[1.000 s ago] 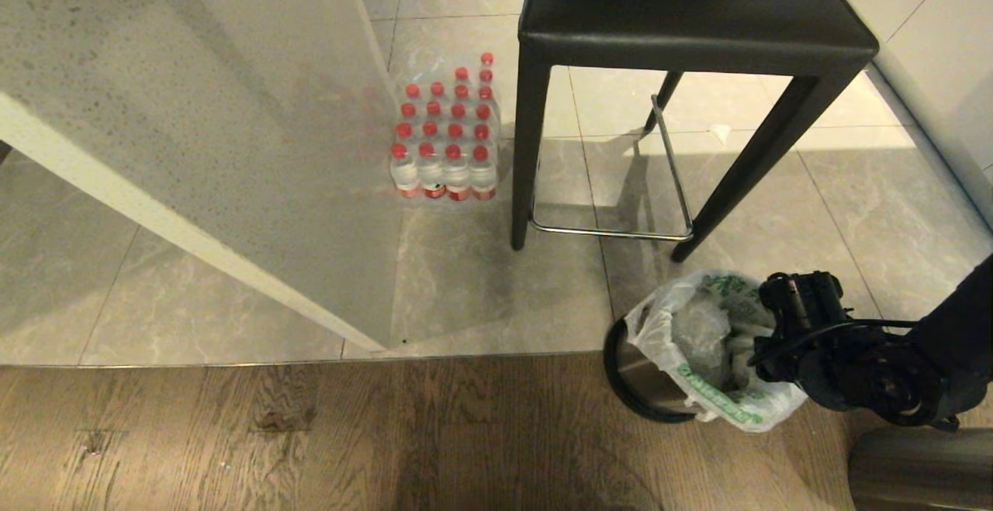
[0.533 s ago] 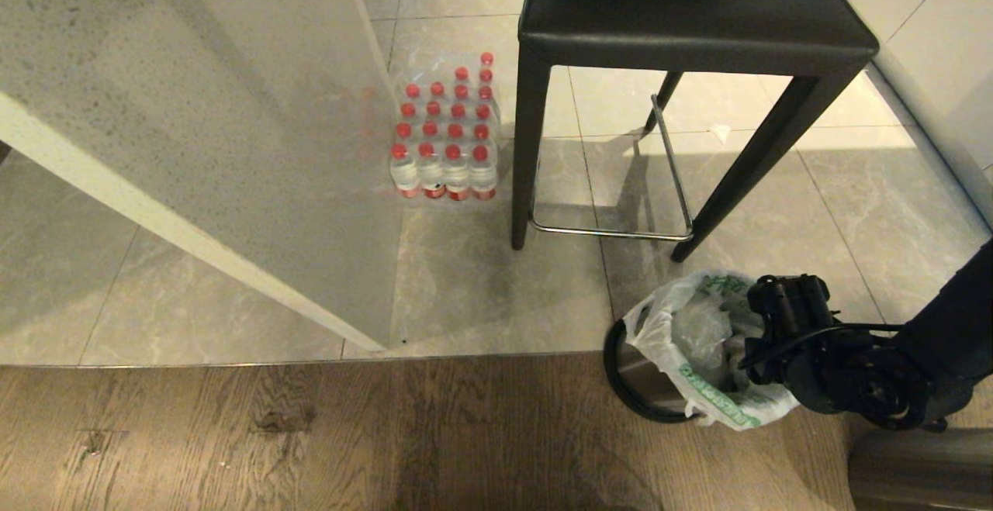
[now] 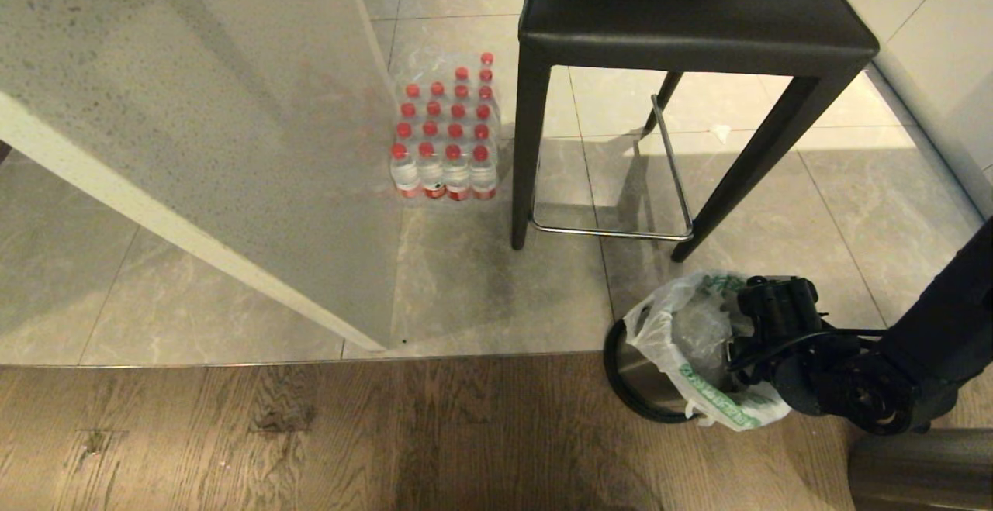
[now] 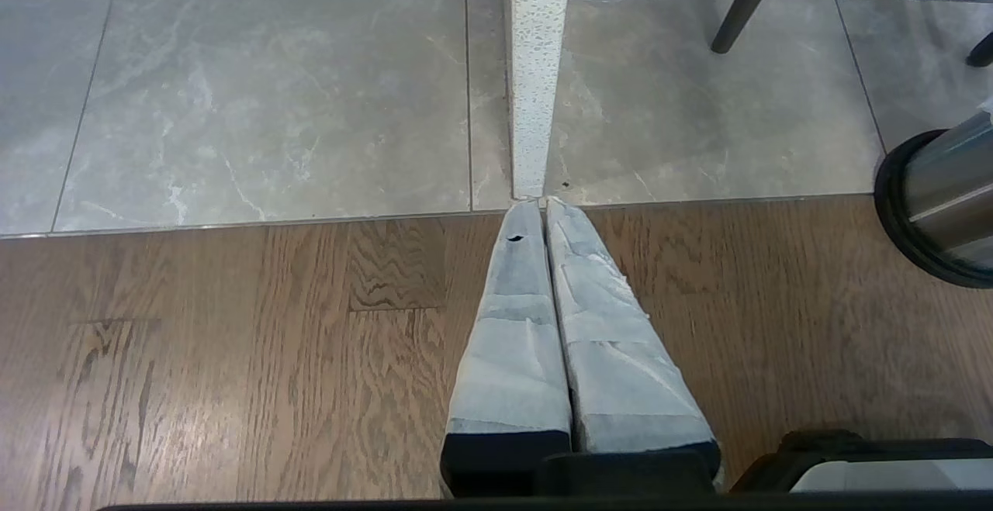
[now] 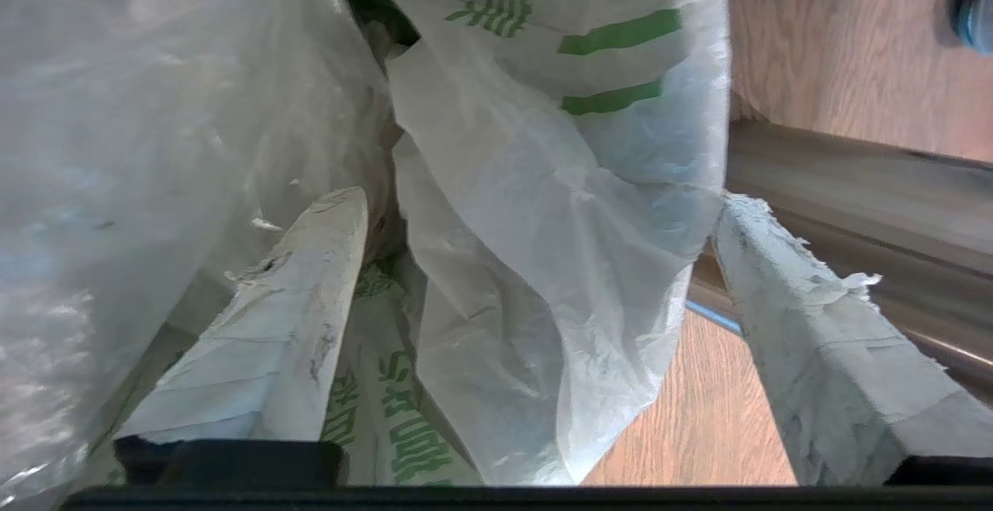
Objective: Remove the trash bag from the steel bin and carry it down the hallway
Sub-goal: Pick up the trash bag
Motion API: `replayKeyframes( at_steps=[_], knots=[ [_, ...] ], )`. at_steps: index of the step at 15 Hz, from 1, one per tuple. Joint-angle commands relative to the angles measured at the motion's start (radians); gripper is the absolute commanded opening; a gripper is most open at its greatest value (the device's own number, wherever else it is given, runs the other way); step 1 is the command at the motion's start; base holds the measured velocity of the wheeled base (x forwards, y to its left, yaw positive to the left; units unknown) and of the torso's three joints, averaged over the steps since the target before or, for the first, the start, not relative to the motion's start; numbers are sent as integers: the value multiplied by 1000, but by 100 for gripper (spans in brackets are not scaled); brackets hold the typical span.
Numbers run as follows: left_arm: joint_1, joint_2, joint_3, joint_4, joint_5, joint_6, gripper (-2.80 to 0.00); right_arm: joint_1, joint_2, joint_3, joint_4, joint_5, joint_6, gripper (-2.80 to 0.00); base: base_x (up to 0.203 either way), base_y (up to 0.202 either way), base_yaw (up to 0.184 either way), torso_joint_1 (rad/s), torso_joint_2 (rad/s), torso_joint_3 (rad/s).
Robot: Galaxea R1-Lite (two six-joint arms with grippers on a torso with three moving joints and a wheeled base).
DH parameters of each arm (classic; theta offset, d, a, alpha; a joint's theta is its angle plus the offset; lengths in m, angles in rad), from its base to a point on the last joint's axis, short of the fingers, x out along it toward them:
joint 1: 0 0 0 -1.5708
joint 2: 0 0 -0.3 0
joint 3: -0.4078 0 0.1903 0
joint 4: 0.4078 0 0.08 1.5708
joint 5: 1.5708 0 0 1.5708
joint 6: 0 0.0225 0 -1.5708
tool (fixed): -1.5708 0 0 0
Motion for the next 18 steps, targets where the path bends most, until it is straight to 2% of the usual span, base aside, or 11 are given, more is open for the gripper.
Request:
replayKeyframes(
  at_steps=[1,9,14,18],
  knots=[
    [0,0,0,0,0,0,-280,3,12,0,-4,-4,1,-280,0,0,0,0,0,0],
    [0,0,0,0,0,0,-280,1,24,-1,8,-46,-1,-280,0,0,0,0,0,0],
    [0,0,0,0,0,0,-280,10,-49,30,16,-46,-10,-280,0,0,0,0,0,0],
    [0,0,0,0,0,0,-280,38,-150,61,114,-52,-16,-280,0,0,0,0,0,0]
  ],
)
